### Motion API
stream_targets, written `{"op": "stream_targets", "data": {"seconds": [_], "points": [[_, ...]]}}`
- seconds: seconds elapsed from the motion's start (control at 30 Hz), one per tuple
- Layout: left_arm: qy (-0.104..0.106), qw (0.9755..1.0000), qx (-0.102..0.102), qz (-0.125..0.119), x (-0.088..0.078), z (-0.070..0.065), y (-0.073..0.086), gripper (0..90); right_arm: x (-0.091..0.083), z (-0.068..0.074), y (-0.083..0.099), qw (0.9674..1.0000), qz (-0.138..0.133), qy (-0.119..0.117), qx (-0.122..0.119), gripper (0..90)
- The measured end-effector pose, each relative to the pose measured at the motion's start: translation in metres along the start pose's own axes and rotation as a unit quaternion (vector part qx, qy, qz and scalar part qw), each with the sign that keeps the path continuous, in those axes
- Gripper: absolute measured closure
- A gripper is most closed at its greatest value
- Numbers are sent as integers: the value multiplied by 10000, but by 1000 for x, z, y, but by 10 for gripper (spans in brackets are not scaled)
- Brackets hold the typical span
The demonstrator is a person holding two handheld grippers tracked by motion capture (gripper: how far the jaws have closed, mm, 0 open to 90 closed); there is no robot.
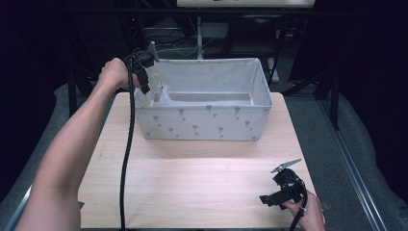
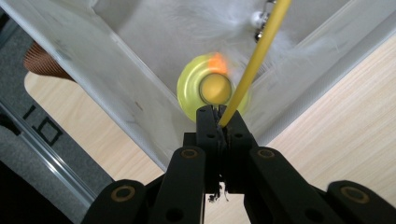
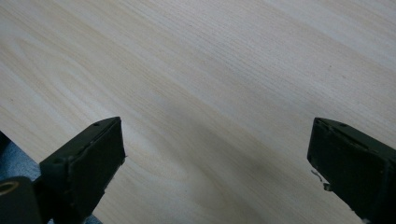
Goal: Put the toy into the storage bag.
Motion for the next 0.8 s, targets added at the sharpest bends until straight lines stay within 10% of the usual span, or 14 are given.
{"op": "stream_targets", "data": {"seconds": [0.8], "points": [[64, 9991, -192, 374, 34, 13, 27, 877, 1, 0, 0, 10000, 30, 33, -4, 38]]}}
Point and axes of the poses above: each handheld gripper's, and its own axes: x roughly forward along the jaws, y roughly out of its underside, z roughly to its left, the point moved 7 cm from there along x, roughly forward along the jaws, and after that the axes turned 12 degrees about y, right-handed, at the moved point
